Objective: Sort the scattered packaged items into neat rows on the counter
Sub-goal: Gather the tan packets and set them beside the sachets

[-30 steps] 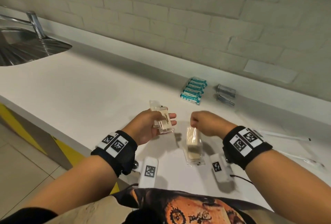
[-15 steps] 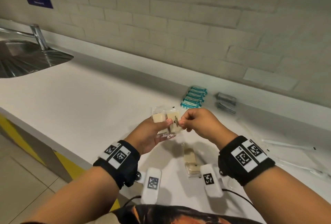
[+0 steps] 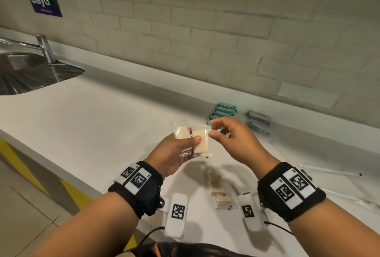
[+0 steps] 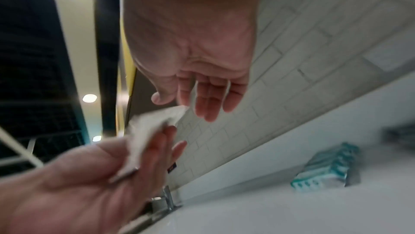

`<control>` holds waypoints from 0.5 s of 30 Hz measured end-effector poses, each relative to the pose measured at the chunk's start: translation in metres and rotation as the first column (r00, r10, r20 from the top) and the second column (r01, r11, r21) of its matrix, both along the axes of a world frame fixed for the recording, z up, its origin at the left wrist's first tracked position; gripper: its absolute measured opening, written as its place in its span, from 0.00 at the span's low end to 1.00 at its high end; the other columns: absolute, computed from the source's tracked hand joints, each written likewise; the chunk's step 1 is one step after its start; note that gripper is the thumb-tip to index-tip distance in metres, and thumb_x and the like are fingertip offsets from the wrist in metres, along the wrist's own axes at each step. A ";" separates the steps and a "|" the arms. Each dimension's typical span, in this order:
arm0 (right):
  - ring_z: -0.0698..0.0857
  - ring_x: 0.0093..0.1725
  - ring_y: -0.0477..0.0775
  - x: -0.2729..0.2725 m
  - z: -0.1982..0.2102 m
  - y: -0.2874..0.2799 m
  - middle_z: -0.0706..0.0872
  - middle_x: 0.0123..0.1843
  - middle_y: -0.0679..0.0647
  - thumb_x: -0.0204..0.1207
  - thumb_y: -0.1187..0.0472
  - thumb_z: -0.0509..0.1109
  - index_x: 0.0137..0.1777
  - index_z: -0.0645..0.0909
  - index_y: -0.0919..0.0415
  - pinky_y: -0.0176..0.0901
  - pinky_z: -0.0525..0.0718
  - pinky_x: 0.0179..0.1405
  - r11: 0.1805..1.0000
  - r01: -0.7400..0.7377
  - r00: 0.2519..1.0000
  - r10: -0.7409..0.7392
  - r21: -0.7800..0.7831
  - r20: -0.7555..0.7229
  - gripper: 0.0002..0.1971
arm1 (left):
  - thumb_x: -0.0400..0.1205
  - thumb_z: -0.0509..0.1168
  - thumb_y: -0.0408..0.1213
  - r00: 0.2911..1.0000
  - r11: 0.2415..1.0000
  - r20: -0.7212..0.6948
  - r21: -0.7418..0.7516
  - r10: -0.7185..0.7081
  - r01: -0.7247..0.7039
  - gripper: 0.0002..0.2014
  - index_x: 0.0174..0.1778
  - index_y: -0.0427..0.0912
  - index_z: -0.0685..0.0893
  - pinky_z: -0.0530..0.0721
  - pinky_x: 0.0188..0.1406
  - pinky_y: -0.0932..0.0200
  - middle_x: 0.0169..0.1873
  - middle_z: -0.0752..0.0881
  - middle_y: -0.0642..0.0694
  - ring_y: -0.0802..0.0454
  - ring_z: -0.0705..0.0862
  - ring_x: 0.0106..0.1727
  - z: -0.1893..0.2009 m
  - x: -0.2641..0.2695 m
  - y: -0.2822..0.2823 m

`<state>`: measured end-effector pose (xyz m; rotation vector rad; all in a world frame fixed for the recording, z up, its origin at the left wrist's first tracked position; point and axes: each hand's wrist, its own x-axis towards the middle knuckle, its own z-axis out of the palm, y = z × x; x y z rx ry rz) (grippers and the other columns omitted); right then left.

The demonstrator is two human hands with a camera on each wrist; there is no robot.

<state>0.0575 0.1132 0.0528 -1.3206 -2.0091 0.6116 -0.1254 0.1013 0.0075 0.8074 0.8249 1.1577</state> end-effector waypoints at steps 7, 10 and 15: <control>0.83 0.29 0.44 -0.006 0.001 -0.001 0.86 0.32 0.49 0.75 0.64 0.74 0.36 0.82 0.57 0.38 0.77 0.31 0.954 0.013 0.991 -0.052 -0.298 -0.122 0.07 | 0.79 0.67 0.27 0.994 0.989 -0.099 0.142 0.042 -0.027 0.12 0.58 0.38 0.83 0.87 0.45 0.57 0.47 0.89 0.41 0.44 0.88 0.49 0.001 0.004 -0.002; 0.83 0.32 0.46 -0.005 0.003 -0.001 0.85 0.36 0.51 0.75 0.63 0.73 0.41 0.81 0.59 0.38 0.78 0.31 0.958 -0.012 0.998 -0.006 -0.286 -0.059 0.03 | 0.78 0.69 0.28 0.988 0.988 -0.141 0.149 0.069 -0.048 0.13 0.59 0.36 0.84 0.87 0.47 0.54 0.48 0.89 0.40 0.43 0.88 0.50 0.000 0.005 -0.002; 0.81 0.32 0.47 -0.005 0.014 0.002 0.85 0.35 0.50 0.72 0.60 0.77 0.45 0.86 0.60 0.32 0.78 0.30 0.963 -0.007 0.995 -0.019 -0.270 -0.095 0.06 | 0.71 0.75 0.32 0.955 0.984 -0.289 0.176 0.061 -0.010 0.20 0.60 0.33 0.85 0.86 0.48 0.52 0.49 0.89 0.36 0.45 0.88 0.48 0.002 0.008 -0.002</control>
